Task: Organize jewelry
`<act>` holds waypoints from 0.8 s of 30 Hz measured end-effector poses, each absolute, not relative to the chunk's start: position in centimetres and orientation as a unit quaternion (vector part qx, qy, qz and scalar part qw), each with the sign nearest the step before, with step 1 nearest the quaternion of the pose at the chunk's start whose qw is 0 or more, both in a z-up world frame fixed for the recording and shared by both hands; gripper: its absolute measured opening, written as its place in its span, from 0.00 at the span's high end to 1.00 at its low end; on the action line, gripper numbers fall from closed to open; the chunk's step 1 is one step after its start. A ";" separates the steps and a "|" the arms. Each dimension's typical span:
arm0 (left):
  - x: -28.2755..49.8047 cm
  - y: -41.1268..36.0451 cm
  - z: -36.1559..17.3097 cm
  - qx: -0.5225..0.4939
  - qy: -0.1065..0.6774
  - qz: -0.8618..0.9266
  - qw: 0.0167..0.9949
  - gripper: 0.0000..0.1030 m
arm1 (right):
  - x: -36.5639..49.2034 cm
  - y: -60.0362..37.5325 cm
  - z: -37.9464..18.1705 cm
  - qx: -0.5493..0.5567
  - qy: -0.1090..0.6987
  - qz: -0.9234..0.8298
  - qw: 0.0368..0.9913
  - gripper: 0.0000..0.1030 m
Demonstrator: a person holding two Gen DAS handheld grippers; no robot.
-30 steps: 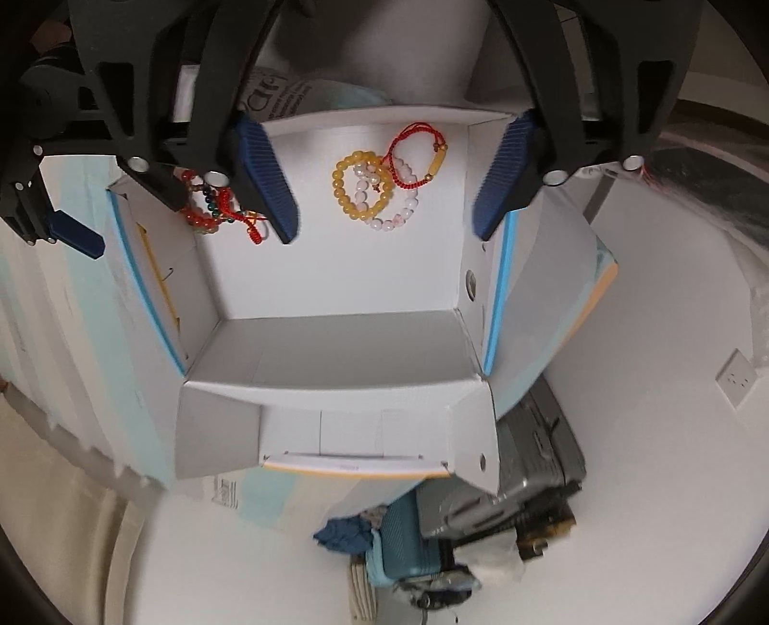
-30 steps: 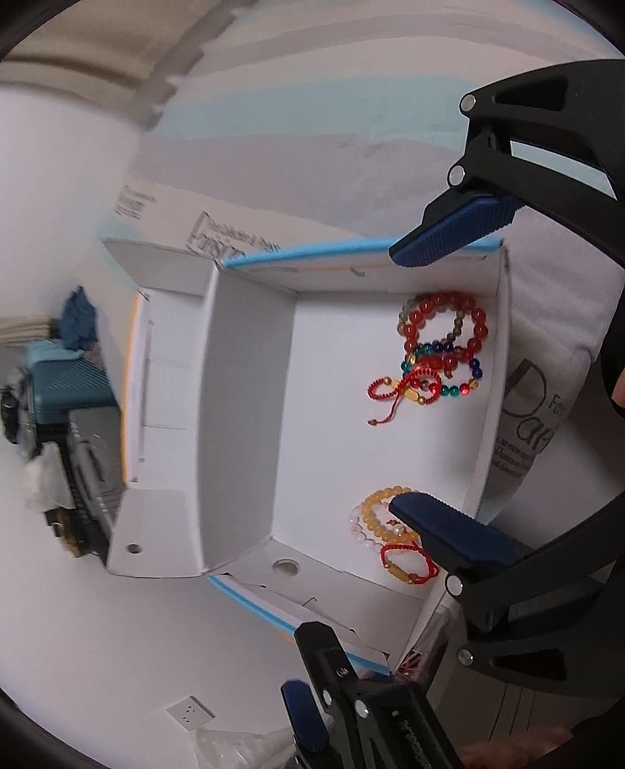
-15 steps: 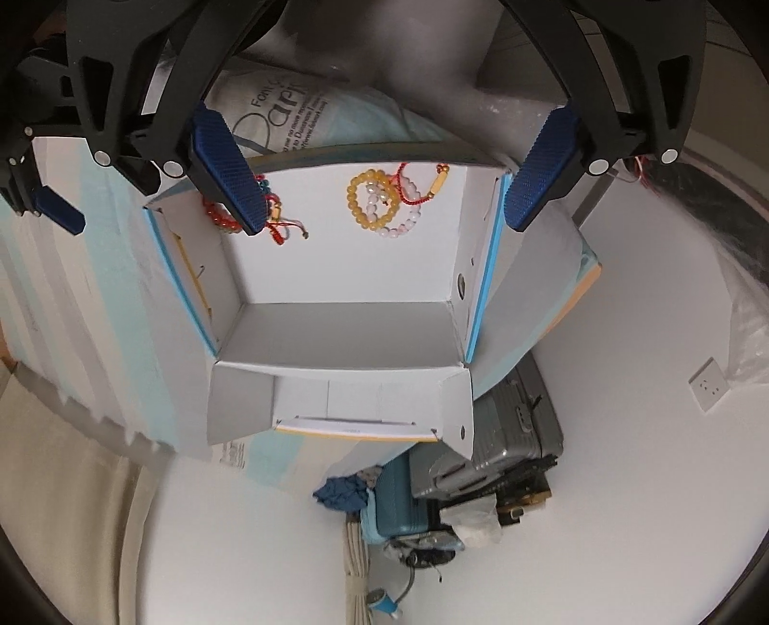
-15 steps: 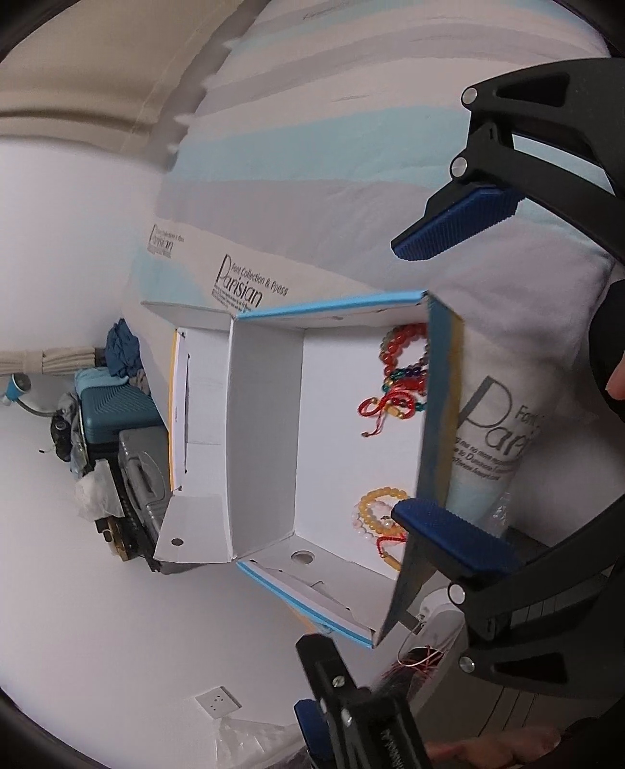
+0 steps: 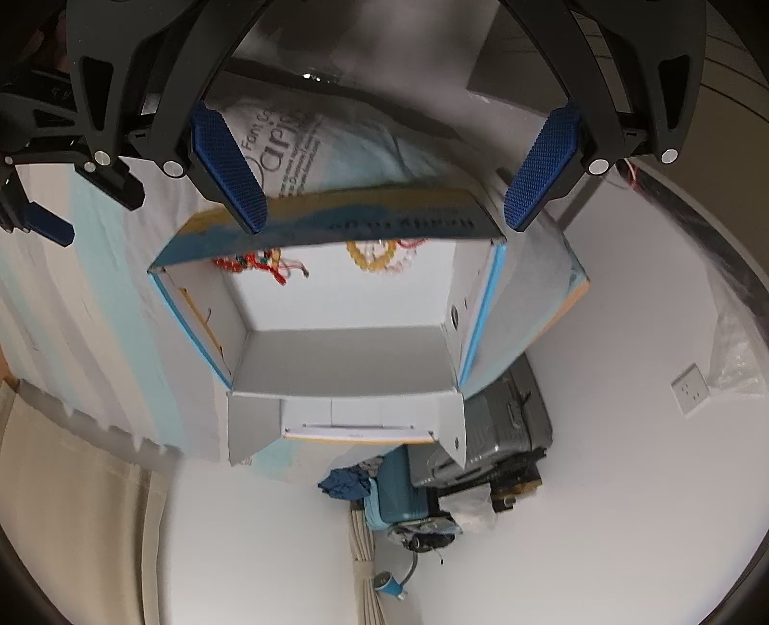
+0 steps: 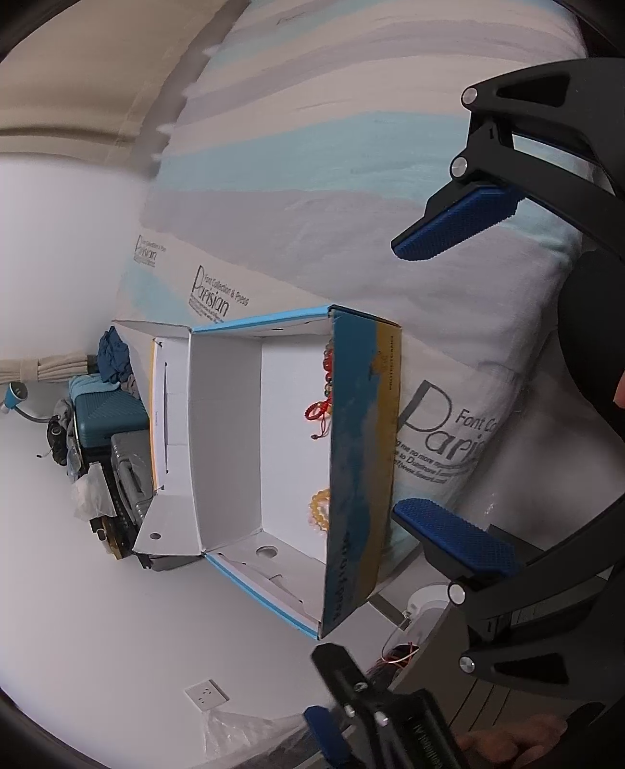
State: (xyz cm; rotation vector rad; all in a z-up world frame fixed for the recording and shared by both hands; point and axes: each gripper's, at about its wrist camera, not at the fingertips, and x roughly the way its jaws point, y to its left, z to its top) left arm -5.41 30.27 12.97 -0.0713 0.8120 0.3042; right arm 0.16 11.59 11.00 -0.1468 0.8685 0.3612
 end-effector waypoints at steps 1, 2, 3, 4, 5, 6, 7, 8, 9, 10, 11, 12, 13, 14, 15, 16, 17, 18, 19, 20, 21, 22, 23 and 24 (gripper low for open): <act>-5.6 30.4 12.8 -0.038 0.394 0.149 0.906 0.06 | 0.1 11.6 11.0 -0.072 0.418 0.174 0.889 0.07; -5.7 30.4 12.8 -0.041 0.394 0.150 0.906 0.06 | 0.0 11.6 11.0 -0.072 0.418 0.175 0.889 0.07; -5.7 30.4 12.8 -0.043 0.394 0.150 0.906 0.06 | -0.1 11.6 11.0 -0.073 0.417 0.175 0.889 0.07; -5.8 30.5 12.8 -0.045 0.394 0.151 0.905 0.06 | -0.1 11.6 10.9 -0.073 0.417 0.174 0.889 0.07; -5.7 30.5 12.9 -0.045 0.394 0.152 0.905 0.06 | -0.1 11.6 10.9 -0.071 0.419 0.175 0.888 0.07; -5.8 30.5 12.8 -0.046 0.394 0.152 0.905 0.06 | -0.2 11.6 10.9 -0.071 0.419 0.176 0.888 0.07; -5.8 30.5 12.9 -0.048 0.394 0.152 0.905 0.06 | -0.2 11.6 10.9 -0.072 0.418 0.175 0.888 0.07; -5.7 30.5 13.0 -0.048 0.393 0.152 0.905 0.06 | -0.2 11.6 10.9 -0.072 0.417 0.175 0.889 0.07; -5.7 30.5 13.0 -0.048 0.393 0.153 0.906 0.06 | -0.2 11.5 10.9 -0.071 0.417 0.175 0.889 0.07; -5.7 30.5 13.1 -0.048 0.393 0.154 0.905 0.06 | -0.2 11.5 10.9 -0.071 0.418 0.175 0.889 0.07; -5.7 30.5 13.1 -0.049 0.393 0.153 0.905 0.06 | -0.3 11.4 10.9 -0.071 0.417 0.174 0.889 0.07; -5.7 30.5 13.1 -0.050 0.393 0.153 0.905 0.06 | -0.2 11.4 10.9 -0.071 0.417 0.174 0.889 0.07; -5.7 30.5 13.1 -0.050 0.393 0.154 0.905 0.06 | -0.3 11.4 10.9 -0.071 0.416 0.174 0.890 0.07; -5.6 30.5 13.1 -0.049 0.393 0.154 0.905 0.06 | -0.2 11.3 11.0 -0.071 0.416 0.174 0.890 0.07; -5.6 30.5 13.1 -0.049 0.392 0.154 0.906 0.06 | -0.1 11.3 11.0 -0.072 0.416 0.175 0.889 0.07; -5.6 30.5 13.1 -0.049 0.392 0.153 0.906 0.06 | -0.1 11.3 11.0 -0.071 0.416 0.174 0.890 0.07; -5.6 30.5 13.0 -0.049 0.392 0.153 0.906 0.06 | -0.1 11.3 11.1 -0.070 0.417 0.175 0.889 0.07; -5.6 30.4 13.0 -0.049 0.392 0.153 0.906 0.06 | -0.1 11.2 11.1 -0.071 0.417 0.176 0.889 0.07; -5.6 30.5 13.1 -0.049 0.393 0.153 0.906 0.06 | -0.1 11.3 11.1 -0.071 0.416 0.175 0.889 0.07; -5.6 30.5 13.0 -0.051 0.393 0.151 0.906 0.06 | -0.1 11.3 11.1 -0.071 0.416 0.174 0.890 0.07; -5.7 30.5 13.0 -0.053 0.393 0.151 0.905 0.06 | -0.1 11.3 11.1 -0.071 0.416 0.174 0.890 0.07; -5.7 30.6 13.0 -0.053 0.393 0.151 0.905 0.06 | -0.1 11.3 11.0 -0.071 0.416 0.174 0.890 0.07; -5.7 30.6 13.0 -0.054 0.393 0.151 0.905 0.06 | -0.2 11.3 11.0 -0.071 0.417 0.173 0.890 0.07; -5.7 30.6 13.1 -0.053 0.394 0.152 0.905 0.06 | -0.2 11.3 11.0 -0.072 0.417 0.174 0.889 0.07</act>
